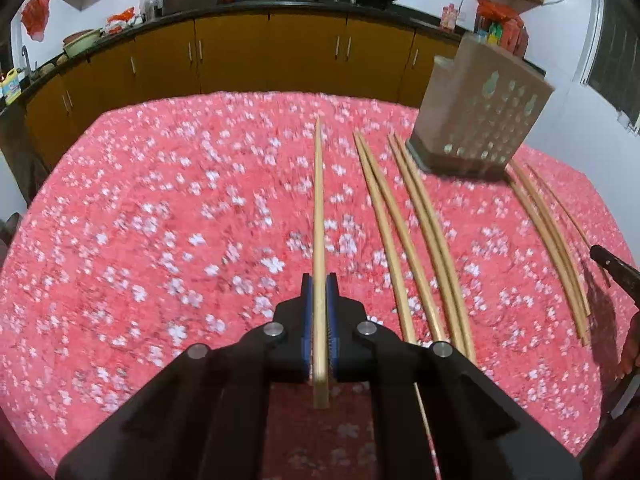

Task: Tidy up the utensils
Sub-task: 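Lift the chopstick upright with the right tool and carry it over the holder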

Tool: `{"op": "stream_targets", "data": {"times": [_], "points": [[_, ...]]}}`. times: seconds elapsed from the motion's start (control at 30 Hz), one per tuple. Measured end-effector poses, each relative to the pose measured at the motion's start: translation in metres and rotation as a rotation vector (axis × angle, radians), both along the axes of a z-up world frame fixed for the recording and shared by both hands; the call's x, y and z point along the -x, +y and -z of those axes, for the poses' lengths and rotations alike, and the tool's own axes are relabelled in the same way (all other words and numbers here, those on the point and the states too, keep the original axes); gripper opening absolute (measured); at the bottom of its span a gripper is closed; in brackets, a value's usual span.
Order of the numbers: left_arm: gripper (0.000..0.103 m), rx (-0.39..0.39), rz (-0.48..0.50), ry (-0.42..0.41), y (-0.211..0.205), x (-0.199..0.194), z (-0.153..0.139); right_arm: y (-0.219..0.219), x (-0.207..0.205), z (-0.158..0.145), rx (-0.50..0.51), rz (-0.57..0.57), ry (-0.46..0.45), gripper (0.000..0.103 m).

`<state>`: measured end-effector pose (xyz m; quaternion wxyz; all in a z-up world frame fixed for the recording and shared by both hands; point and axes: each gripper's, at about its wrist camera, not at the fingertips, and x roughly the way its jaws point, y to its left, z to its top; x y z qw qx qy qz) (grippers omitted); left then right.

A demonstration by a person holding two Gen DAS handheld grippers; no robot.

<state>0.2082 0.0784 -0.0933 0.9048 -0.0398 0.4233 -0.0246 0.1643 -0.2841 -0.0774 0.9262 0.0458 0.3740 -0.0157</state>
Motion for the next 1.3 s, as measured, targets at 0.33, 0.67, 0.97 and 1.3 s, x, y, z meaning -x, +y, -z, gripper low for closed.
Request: {"op": "stream_targets", "data": {"times": [0.33, 0.67, 0.97, 1.3], "points": [[0.008, 0.008, -0.006, -0.136, 0.006, 0.014, -0.058, -0.005, 0.018, -0.055, 0.003, 0.0, -0.178, 0.007], [0.008, 0.04, -0.044, -0.307, 0.016, 0.028, -0.118, -0.009, 0.027, -0.096, 0.004, 0.013, -0.315, 0.007], [0.008, 0.015, -0.082, -0.402, 0.022, 0.022, -0.155, -0.006, 0.017, -0.125, 0.016, 0.014, -0.381, 0.007], [0.008, 0.039, -0.051, -0.6, 0.009, 0.023, -0.247, 0.004, 0.017, -0.221, -0.104, -0.027, -0.632, 0.007]]}}
